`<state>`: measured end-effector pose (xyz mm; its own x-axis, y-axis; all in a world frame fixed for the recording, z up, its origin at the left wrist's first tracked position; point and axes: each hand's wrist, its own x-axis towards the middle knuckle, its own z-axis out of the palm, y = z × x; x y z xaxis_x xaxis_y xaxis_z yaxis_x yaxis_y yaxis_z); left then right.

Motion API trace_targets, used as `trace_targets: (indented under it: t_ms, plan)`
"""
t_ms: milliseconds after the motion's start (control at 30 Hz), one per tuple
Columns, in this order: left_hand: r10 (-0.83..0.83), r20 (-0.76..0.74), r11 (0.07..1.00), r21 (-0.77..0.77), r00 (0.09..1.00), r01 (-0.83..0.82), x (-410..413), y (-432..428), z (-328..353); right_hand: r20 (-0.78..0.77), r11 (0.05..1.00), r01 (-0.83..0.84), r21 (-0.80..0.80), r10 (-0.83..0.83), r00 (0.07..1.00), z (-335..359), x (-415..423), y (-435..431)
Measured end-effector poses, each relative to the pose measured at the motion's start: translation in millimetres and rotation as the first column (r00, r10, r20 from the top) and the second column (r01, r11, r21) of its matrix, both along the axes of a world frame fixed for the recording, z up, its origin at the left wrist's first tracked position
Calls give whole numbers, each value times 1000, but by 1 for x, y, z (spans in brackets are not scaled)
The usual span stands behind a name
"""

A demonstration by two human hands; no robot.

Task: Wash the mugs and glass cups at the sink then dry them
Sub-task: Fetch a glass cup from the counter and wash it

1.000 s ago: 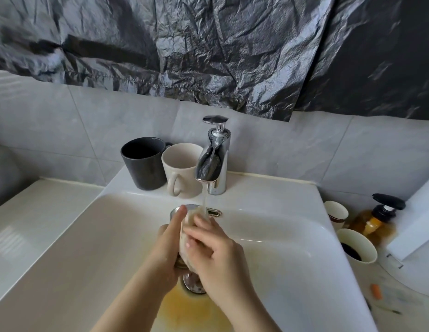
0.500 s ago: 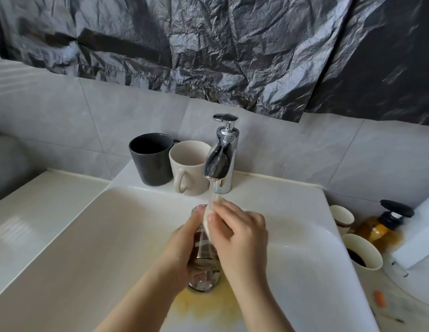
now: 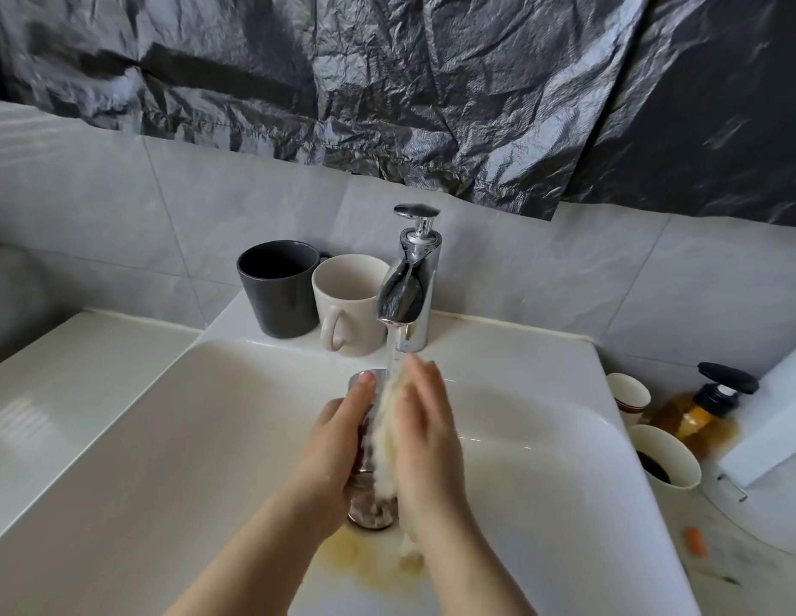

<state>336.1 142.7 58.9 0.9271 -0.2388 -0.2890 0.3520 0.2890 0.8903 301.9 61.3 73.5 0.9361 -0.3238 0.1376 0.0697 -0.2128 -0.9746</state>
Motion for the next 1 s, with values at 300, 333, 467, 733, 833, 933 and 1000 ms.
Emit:
trace_targets:
  t_ms: [300, 333, 467, 733, 833, 933, 1000]
  plan:
    - [-63, -6, 998, -11, 998, 63, 1, 4, 1, 17, 997, -27, 78, 26, 1000, -2, -5, -5]
    - [-90, -21, 996, -15, 996, 90, 0, 3, -2, -7, 982, -3, 191, 4, 1000, -1, -1, -10]
    - [-84, -7, 996, -33, 996, 84, -1, 0, 3, -47, 996, -10, 86, 14, 999, -6, -7, -9]
    - [-136, -84, 991, -26, 987, 134, -4, -3, 0, -177, 943, 136, 304, -84, 981, -15, 1, -19]
    - [-69, -76, 998, -11, 995, 69, -3, -3, 4, -72, 983, 17, 183, -4, 997, -3, -11, -11]
    - [-25, -47, 1000, -2, 999, 25, -1, 0, 2, -11, 1000, -14, 21, 14, 1000, 0, -13, -5]
    - [-67, -81, 998, -12, 994, 66, -4, -1, 4, -21, 996, 49, 76, -47, 999, 1, -9, -8]
